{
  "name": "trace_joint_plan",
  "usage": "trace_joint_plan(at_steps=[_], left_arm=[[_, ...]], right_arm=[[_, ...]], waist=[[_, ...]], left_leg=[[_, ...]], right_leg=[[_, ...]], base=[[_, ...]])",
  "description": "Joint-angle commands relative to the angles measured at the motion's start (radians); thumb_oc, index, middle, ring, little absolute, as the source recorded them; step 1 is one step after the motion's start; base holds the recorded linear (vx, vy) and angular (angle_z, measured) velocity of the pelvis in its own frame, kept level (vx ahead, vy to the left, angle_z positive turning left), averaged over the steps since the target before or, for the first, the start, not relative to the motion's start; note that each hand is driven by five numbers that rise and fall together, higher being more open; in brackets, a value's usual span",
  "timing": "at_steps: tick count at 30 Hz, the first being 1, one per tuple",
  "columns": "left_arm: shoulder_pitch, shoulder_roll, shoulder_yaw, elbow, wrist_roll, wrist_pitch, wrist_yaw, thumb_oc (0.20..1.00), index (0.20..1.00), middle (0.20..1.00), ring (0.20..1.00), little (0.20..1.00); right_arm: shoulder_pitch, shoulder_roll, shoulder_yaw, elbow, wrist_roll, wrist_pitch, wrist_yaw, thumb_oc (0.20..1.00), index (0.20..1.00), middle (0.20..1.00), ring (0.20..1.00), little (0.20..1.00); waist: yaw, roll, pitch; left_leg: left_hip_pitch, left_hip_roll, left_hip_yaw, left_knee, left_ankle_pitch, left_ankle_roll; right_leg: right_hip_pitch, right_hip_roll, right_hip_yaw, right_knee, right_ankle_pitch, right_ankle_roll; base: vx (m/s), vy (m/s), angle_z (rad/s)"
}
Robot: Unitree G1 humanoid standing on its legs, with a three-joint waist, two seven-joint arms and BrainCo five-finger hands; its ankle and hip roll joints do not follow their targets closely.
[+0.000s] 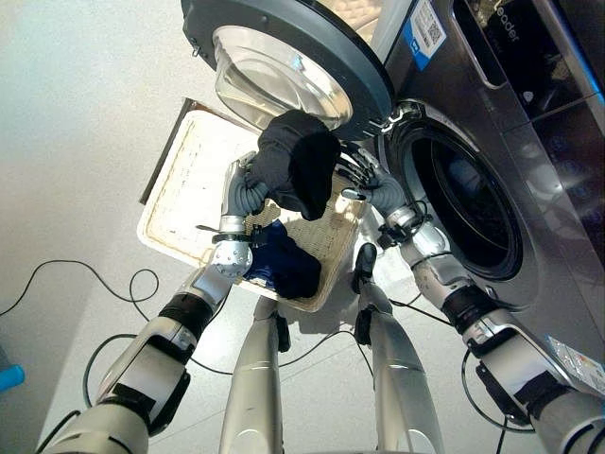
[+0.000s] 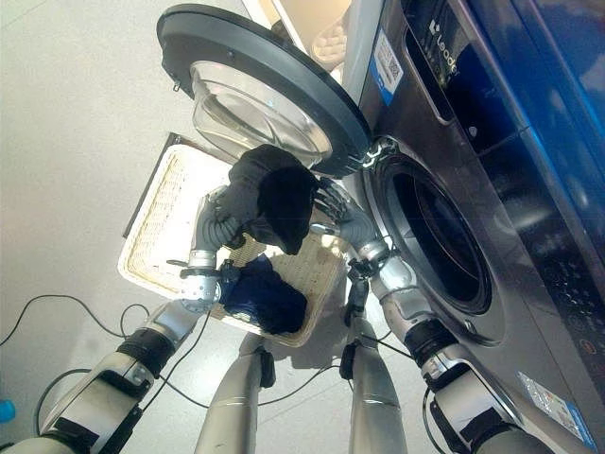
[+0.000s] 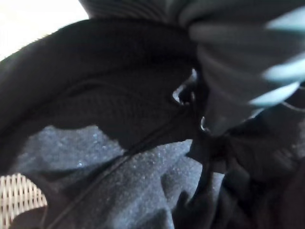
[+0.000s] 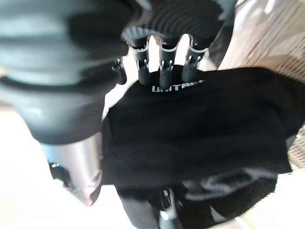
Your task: Put the clothes into the washing machine.
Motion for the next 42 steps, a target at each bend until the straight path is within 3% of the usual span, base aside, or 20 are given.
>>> trace_joint_plan(at_steps=[1,10,17,28,33,34,35,42], left_arm=[[-0.07,-0.001,-0.003,-0.099,-0.052,-0.113,-0.055,0.2,0.2,0.2,0.2,0.2],[-0.092,-0.021,-0.051,-0.181,-0.178,-0.137,-0.235,0.2,0.2,0.2,0.2,0.2],[-0.092,-0.056,-0.059,-0.221,-0.241,-0.15,-0.328,0.2,0.2,0.2,0.2,0.2],[-0.095,-0.12,-0.073,-0.29,-0.407,-0.125,-0.5,0.2,0.2,0.2,0.2,0.2],[-0.081,-0.161,-0.082,-0.32,-0.457,-0.091,-0.566,0.2,0.2,0.2,0.2,0.2],[-0.075,-0.165,-0.085,-0.324,-0.456,-0.084,-0.566,0.2,0.2,0.2,0.2,0.2],[-0.079,-0.17,-0.088,-0.326,-0.455,-0.073,-0.562,0.2,0.2,0.2,0.2,0.2],[-0.065,-0.17,-0.099,-0.317,-0.441,-0.063,-0.544,0.2,0.2,0.2,0.2,0.2]], right_arm=[[-0.056,-0.026,0.035,-0.043,-0.13,0.016,0.025,1.0,1.0,1.0,1.0,1.0],[-0.132,-0.019,0.091,0.021,-0.201,0.067,-0.006,1.0,1.0,1.0,1.0,1.0],[-0.167,0.015,0.122,0.071,-0.246,0.154,0.03,1.0,1.0,1.0,1.0,1.0],[-0.176,0.081,0.087,0.135,-0.124,0.15,-0.029,1.0,1.0,1.0,1.0,1.0],[-0.175,0.117,0.047,0.138,-0.046,0.107,-0.076,1.0,1.0,1.0,1.0,1.0],[-0.171,0.121,0.044,0.134,-0.042,0.103,-0.082,0.821,0.821,0.821,0.821,0.821],[-0.174,0.128,0.037,0.129,-0.041,0.094,-0.093,0.2,0.2,0.2,0.2,0.2],[-0.166,0.13,0.018,0.116,-0.045,0.036,-0.166,0.2,0.2,0.2,0.2,0.2]], waist=[[0.04,0.027,0.001],[0.055,0.042,0.001],[0.064,0.05,0.001],[0.071,0.062,0.001],[0.072,0.068,0.001],[0.072,0.068,0.001],[0.071,0.069,0.001],[0.067,0.069,0.001]], left_leg=[[0.012,-0.056,-0.007,0.029,-0.058,-0.022],[-0.011,-0.064,-0.021,0.04,-0.053,-0.021],[-0.02,-0.071,-0.026,0.047,-0.053,-0.021],[-0.04,-0.081,-0.029,0.054,-0.05,-0.015],[-0.048,-0.086,-0.031,0.05,-0.046,-0.01],[-0.044,-0.087,-0.031,0.05,-0.049,-0.01],[-0.05,-0.086,-0.03,0.05,-0.046,-0.01],[-0.043,-0.084,-0.024,0.047,-0.048,-0.007]], right_leg=[[0.005,-0.028,-0.043,0.184,-0.135,0.112],[-0.009,-0.03,-0.052,0.188,-0.132,0.105],[-0.014,-0.033,-0.054,0.193,-0.136,0.099],[-0.032,-0.032,-0.054,0.203,-0.134,0.093],[-0.041,-0.029,-0.054,0.201,-0.128,0.091],[-0.038,-0.029,-0.054,0.204,-0.132,0.092],[-0.045,-0.028,-0.054,0.203,-0.127,0.091],[-0.042,-0.03,-0.054,0.204,-0.126,0.093]], base=[[0.02,-0.031,0.02],[0.02,-0.033,0.06],[0.03,-0.017,0.0],[0.03,-0.02,0.06],[0.0,-0.004,0.01],[0.0,0.0,0.0],[0.0,0.0,0.0],[0.0,0.0,0.0]])
